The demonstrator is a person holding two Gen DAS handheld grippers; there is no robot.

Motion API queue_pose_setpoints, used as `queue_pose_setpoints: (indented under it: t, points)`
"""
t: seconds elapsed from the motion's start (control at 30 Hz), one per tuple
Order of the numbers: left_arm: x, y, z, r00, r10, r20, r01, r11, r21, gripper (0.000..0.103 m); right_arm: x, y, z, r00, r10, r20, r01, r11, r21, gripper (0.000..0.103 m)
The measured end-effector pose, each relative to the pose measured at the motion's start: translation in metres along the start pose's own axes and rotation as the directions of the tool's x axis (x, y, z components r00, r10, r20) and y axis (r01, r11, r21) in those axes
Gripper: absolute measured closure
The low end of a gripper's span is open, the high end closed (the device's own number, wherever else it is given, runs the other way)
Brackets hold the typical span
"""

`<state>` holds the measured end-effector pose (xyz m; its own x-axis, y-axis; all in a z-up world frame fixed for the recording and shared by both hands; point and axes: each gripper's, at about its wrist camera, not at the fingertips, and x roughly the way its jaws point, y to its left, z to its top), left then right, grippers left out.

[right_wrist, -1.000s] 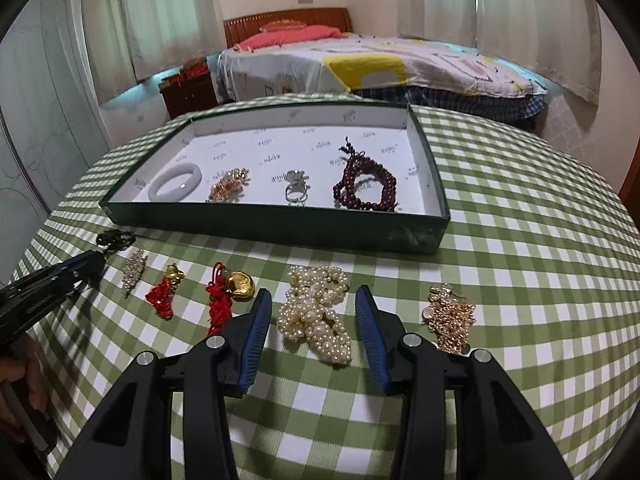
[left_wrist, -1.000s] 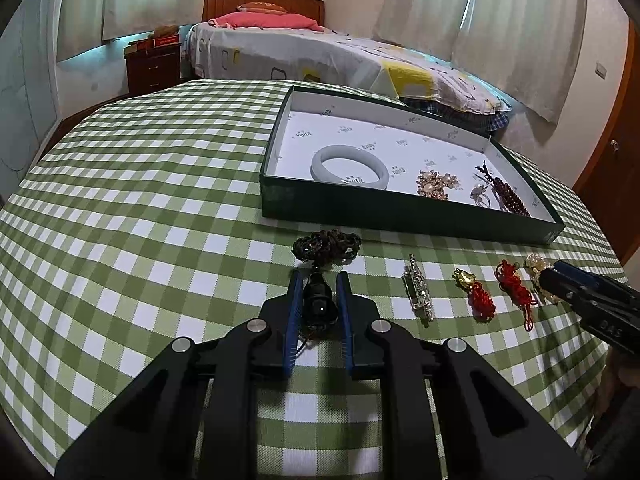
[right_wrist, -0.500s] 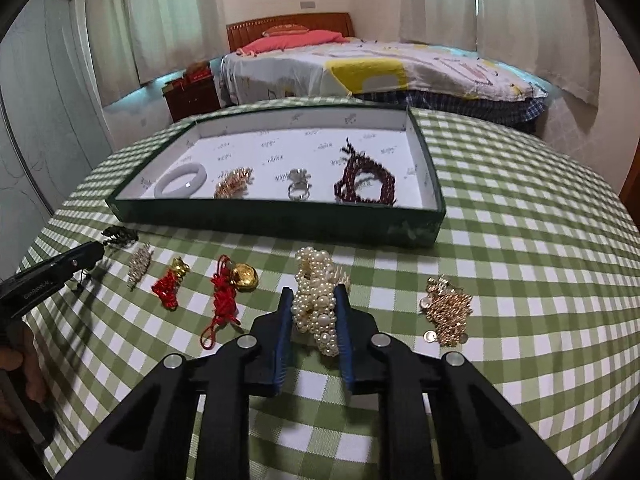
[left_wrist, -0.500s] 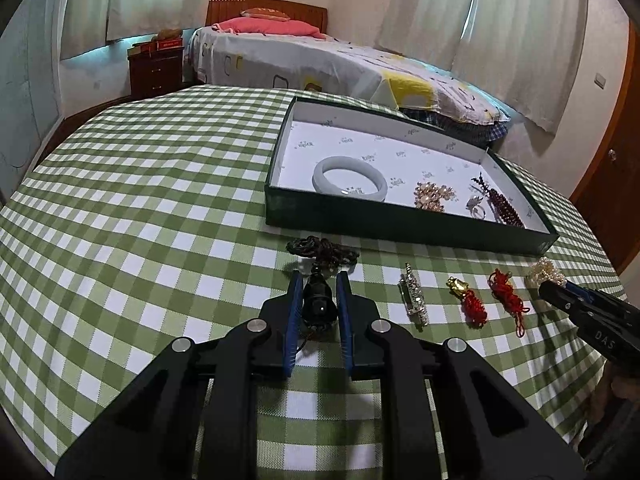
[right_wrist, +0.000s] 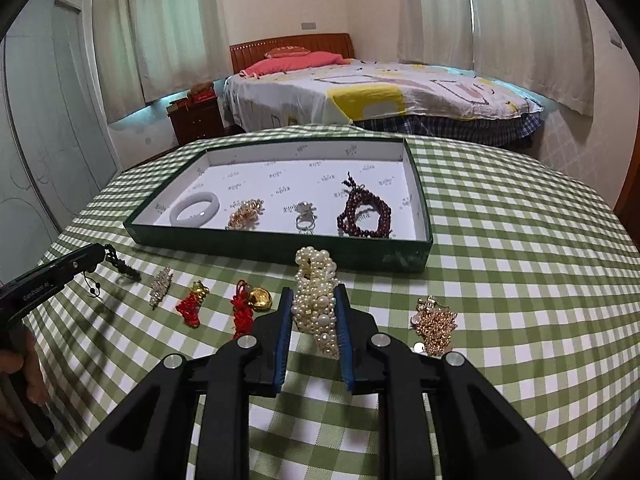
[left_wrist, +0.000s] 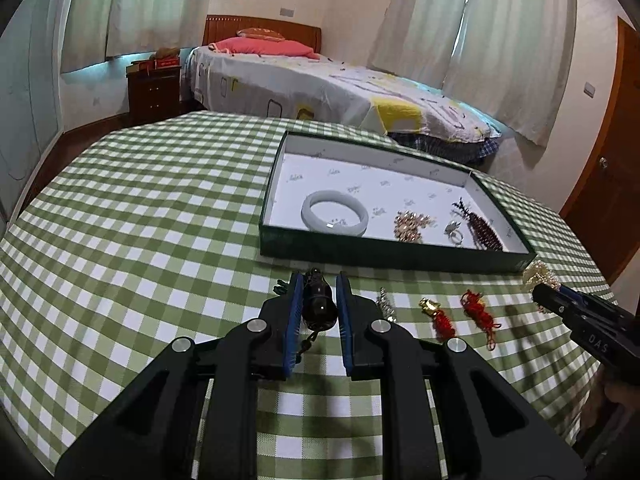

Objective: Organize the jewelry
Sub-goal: 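Grasp the white pearl cluster with the right tool while the left tool holds the pendant, then carry the pendant and pearl cluster into the green box and open both tools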

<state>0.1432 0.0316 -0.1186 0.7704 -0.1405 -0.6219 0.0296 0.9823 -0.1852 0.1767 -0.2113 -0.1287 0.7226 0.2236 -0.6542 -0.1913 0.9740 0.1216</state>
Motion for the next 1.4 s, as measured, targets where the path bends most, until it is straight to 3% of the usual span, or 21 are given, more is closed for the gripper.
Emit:
queue_pose_setpoints:
  t: [0.57,0.97,1.17,1.4]
  points:
    - [-0.022,-0.022,0.046,0.992,-0.07,0.109,0.068,0.997,0.021,0.086,-0.02,0.0,0.036,0.994,0.031,0.109,-0.032,0.999,0.008,0.082]
    - [0.012,-0.041,0.108,0.978,-0.1,0.185,0.091,0.994,0.053,0.086,-0.001,-0.004,0.099,0.976,0.041,0.214,-0.039,0.999,-0.012,0.082]
    - [0.06,-0.045,0.129,0.985,-0.088,0.151,0.079,0.995,0.061,0.086,0.032,-0.005,0.12,0.976,0.05,0.213,-0.051,0.999,-0.002,0.082]
    - [0.136,-0.033,0.124,0.998,-0.066,-0.012,0.066,0.998,0.02,0.086,0.092,-0.007,0.117,0.995,0.043,0.093,-0.042,0.999,-0.013,0.082]
